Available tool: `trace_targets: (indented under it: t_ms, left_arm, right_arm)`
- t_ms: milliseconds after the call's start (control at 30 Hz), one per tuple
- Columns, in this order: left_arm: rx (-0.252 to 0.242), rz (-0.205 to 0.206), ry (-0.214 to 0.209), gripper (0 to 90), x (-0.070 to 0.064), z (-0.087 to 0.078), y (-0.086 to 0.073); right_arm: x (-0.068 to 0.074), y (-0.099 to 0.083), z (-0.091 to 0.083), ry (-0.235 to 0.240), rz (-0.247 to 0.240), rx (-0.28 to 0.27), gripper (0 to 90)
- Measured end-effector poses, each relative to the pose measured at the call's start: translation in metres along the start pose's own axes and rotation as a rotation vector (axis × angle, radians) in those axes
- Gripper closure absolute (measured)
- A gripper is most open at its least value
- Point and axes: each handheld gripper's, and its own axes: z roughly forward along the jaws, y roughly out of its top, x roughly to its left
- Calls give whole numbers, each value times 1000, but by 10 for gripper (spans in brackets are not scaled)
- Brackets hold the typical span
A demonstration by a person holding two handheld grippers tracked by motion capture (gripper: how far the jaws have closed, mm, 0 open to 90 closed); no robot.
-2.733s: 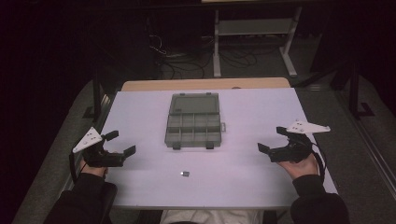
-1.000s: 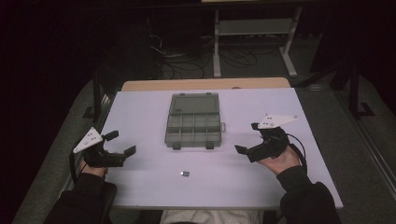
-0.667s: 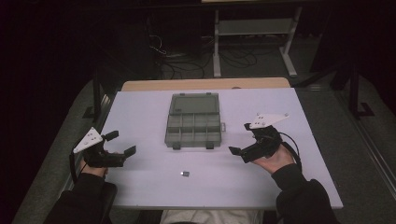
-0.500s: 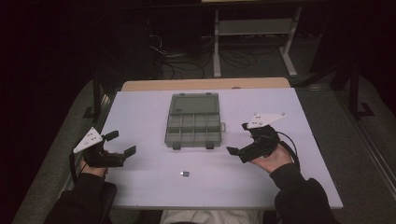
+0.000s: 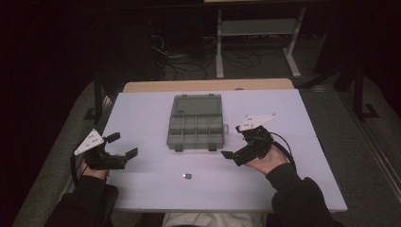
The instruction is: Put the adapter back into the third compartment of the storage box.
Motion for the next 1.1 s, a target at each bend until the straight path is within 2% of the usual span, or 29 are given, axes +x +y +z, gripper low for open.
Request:
trace_targets:
  t_ms: [533,767,1100]
  left_arm:
    - [1,1,-2,0,0,0,0]
    - [2,1,-2,0,0,0,0]
    - [1,2,-2,0,0,0,0]
  right_arm:
    - [13,9,23,51,-43,54,0]
    - [17,12,33,75,-45,62,0]
    - [23,15,48,104,-66,106,0]
